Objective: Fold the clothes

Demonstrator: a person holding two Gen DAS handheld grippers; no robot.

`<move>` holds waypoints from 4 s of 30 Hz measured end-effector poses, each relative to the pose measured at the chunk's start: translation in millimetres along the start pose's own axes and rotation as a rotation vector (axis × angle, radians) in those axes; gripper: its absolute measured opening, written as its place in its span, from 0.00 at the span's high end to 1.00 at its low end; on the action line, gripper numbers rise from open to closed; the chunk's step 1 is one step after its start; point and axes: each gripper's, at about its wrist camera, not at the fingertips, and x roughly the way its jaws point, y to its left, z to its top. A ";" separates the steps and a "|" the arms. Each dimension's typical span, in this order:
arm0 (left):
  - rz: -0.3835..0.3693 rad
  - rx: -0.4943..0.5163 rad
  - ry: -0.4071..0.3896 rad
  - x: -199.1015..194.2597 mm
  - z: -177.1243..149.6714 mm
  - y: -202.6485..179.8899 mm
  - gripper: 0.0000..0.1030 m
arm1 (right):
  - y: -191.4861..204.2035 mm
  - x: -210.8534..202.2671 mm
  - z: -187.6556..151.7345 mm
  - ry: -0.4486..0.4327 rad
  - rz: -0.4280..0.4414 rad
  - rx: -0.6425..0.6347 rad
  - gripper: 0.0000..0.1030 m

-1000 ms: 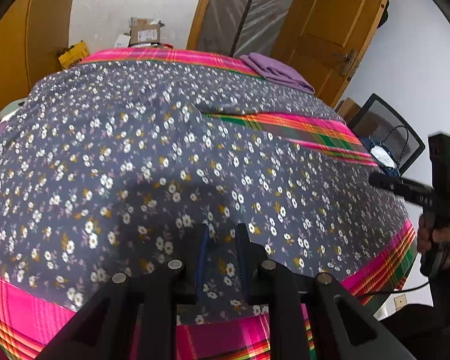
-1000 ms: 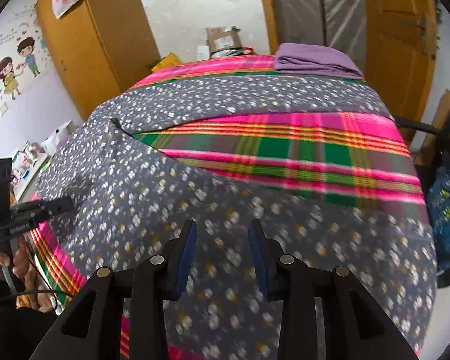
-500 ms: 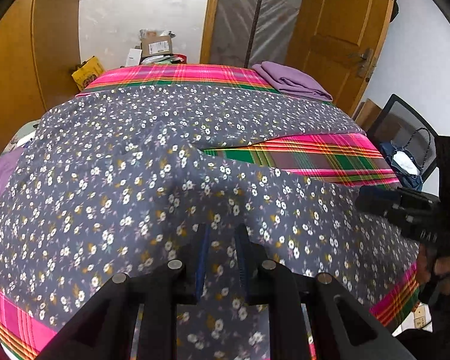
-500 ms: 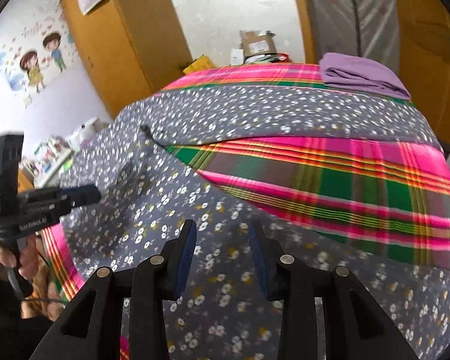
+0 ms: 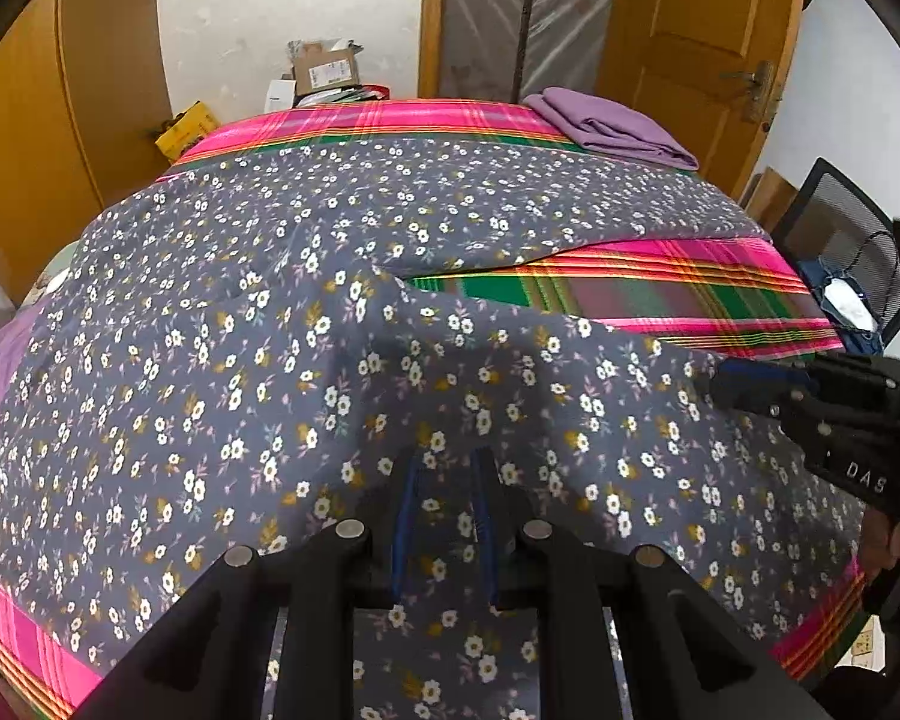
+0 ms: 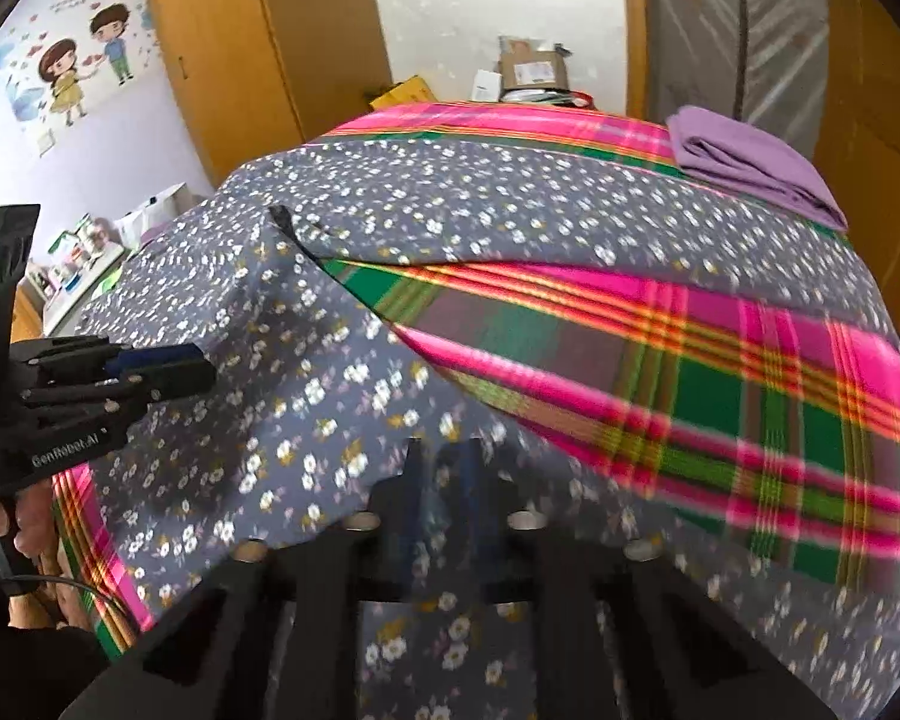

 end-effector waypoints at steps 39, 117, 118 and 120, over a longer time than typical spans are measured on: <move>0.064 -0.171 -0.014 -1.5 9.4 81.3 0.83 | 63.2 136.5 137.3 0.134 0.456 -0.320 0.64; 0.327 -0.731 -0.128 -66.7 -77.4 311.9 0.79 | 146.2 88.4 87.8 0.085 0.428 -0.311 0.73; 0.336 -0.736 -0.136 -68.7 -78.4 313.0 0.78 | 146.2 88.5 87.7 0.086 0.426 -0.308 0.73; 0.318 -0.754 -0.148 -71.0 -81.8 318.1 0.78 | 147.6 88.7 87.7 0.086 0.425 -0.307 0.73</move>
